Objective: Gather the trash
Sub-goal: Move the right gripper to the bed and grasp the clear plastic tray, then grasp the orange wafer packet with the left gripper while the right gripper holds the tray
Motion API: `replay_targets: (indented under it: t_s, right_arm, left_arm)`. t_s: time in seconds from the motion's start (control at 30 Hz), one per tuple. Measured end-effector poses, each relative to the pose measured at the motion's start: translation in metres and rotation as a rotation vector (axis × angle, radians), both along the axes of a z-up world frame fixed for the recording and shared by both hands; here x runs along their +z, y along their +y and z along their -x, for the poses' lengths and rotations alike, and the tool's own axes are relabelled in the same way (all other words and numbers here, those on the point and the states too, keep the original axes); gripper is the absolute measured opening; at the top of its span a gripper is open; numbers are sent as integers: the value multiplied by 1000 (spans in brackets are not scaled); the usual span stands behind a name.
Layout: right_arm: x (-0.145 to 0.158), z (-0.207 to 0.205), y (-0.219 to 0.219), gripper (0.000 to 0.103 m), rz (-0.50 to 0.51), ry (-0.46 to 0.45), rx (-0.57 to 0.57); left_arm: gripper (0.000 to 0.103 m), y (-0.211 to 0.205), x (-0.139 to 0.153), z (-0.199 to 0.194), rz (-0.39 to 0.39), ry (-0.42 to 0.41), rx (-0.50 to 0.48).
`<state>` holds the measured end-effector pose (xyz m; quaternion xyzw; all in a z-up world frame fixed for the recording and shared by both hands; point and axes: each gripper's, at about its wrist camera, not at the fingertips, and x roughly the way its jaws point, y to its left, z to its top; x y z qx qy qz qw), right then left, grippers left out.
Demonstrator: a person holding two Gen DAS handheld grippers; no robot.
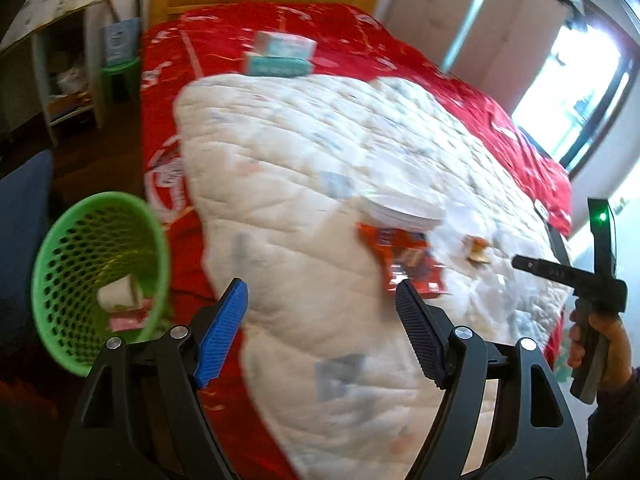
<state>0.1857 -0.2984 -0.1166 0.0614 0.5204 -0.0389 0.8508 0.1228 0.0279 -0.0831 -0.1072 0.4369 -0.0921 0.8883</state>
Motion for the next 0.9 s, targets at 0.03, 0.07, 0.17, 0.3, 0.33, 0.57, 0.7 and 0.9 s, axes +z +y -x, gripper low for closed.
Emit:
replay_targets:
  t_s: [0.03,0.07,0.17,0.3,0.33,0.57,0.7,0.9]
  right_arm:
    - [3,2,0,56,-5,-8,4]
    - [6,4,0,56,-8,-16,10]
    - [15,10,1,56,-18,-39,25]
    - [27,19,3,56,-40,-72,46]
    - [30,21,3,56,-46,-80,51]
    - [43,32,9,56,-81,-114,83]
    - [44,36,15,56,-85,-117,102]
    - [43,40,20,56,-96,-117,115]
  left_arm:
    - [78,-8,-1,-3,1,4,-17]
    - [78,-14,-2,-5,-1,6,-32]
    - [80,-38,-4,-12,-15,10,-84]
    - [81,-62,-11,-23,-31,33,-115]
    - [81,-68,-14,-27,-35,39,-119]
    - [81,-92,-34,-46,-95,81,-129]
    - [80,-95,-44,-52,-108,97,-115]
    - [63,-90,-50,-54,-86,100,-110]
